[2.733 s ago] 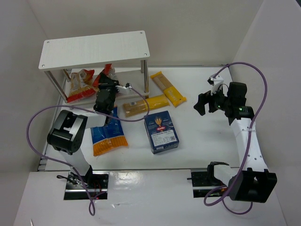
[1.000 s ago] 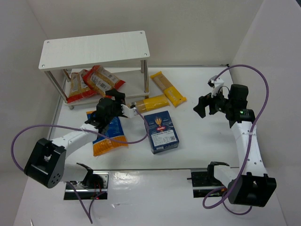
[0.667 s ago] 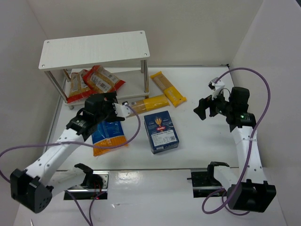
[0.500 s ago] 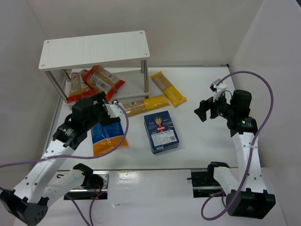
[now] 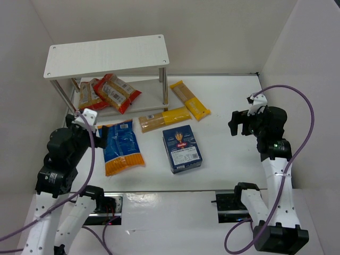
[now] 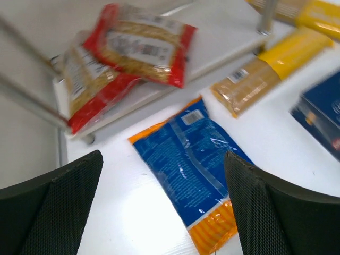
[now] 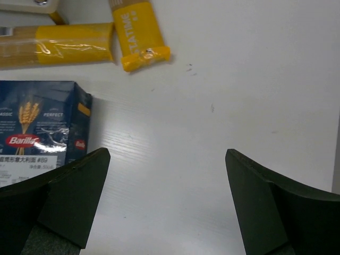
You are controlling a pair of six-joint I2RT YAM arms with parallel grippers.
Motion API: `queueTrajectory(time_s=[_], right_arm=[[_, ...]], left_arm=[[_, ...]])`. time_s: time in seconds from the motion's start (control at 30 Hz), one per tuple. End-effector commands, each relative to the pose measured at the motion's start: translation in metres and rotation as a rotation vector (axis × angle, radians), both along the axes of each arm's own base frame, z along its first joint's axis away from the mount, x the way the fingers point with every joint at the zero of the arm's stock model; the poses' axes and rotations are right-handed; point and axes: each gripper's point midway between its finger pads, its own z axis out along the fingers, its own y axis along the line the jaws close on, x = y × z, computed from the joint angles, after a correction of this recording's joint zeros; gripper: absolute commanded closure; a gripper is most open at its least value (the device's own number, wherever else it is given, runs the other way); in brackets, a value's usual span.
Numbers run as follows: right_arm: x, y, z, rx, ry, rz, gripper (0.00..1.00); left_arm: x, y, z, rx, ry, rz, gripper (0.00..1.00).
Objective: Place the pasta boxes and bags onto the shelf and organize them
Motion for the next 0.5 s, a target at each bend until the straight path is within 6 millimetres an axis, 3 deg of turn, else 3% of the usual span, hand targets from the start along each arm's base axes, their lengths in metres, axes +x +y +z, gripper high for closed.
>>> queueTrajectory(time_s=[0.0,0.07,0.23,0.4,0.47], right_arm=[[0.005,-0.026,0.006,-0.014,-0.043,-0.157,0.02],[0.005,-0.028,0.001,-0.019,-0.032,-0.168,0.02],[0.011,-0.035,-0.018,-0.026,0.041,-0.185,0.01],[0.015,-0.051,-0.030,-0.032,0.095,-0.245,0.01],[0.012,-0.056,-0.024,-0.034,0.073,-0.263,0.01]], left_arm=[[-0.001,0.017,0.012,-0.210,-0.048,0.154,0.00],[-0.007,0.040,0.014,-0.234,-0.104,0.252,0.00],[-0.022,0.055,0.017,-0.231,-0.161,0.300,0.00],[0.001,0.072,-0.021,-0.215,0.009,0.327,0.00],[0.009,0.082,-0.028,-0.220,0.055,0.362,0.00]])
